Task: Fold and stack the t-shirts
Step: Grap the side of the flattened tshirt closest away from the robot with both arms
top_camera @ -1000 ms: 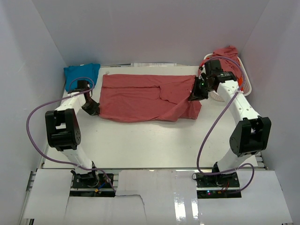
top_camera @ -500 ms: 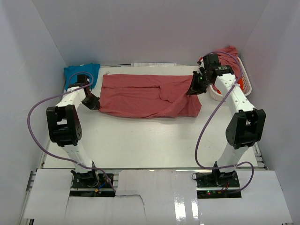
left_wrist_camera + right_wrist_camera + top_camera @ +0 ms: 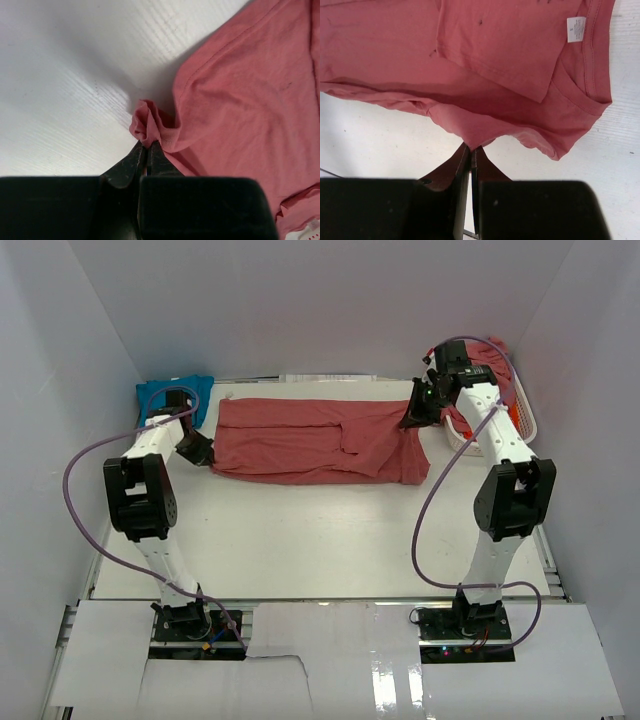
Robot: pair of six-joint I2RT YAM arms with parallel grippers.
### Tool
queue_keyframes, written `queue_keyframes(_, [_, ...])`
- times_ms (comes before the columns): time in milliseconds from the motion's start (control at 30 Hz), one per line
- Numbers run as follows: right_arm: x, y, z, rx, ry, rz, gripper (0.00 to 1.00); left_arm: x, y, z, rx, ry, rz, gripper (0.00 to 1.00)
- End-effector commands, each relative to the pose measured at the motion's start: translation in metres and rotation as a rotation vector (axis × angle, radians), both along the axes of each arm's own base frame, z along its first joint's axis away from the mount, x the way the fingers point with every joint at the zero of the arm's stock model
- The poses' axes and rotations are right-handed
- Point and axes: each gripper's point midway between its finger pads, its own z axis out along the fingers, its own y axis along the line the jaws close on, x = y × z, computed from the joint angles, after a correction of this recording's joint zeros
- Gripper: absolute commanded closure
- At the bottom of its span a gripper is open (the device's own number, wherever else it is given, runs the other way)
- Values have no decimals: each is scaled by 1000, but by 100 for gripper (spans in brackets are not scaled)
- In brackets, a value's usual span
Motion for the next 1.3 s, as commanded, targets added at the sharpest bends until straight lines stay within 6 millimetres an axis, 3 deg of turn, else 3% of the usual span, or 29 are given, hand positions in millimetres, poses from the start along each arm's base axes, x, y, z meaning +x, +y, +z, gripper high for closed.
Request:
queue_keyframes(0, [15, -6, 12, -11, -49, -1, 92, 19, -2, 17, -16, -50, 7, 100])
queue_keyframes(333, [39, -9, 12, 8, -58, -7, 92, 45, -1, 30, -21, -75, 17, 100])
queue_keyframes(600, [54, -8, 7, 32, -57, -1, 92, 47, -3, 34, -36, -65, 23, 100])
queue_keyframes(800, [53, -6, -1, 38, -42, 9, 92, 16, -3, 19, -33, 48, 38, 100])
queue_keyframes(1033, [39, -6, -13, 44, -12, 25, 92, -27, -6, 7, -33, 123, 48, 100])
queue_keyframes(1167, [20, 3, -14, 66, 15, 56, 92, -45, -6, 5, -26, 142, 46, 100])
queue_keyframes(1267, [-6, 10, -22, 66, 54, 78, 92, -55, -4, 5, -13, 149, 45, 100])
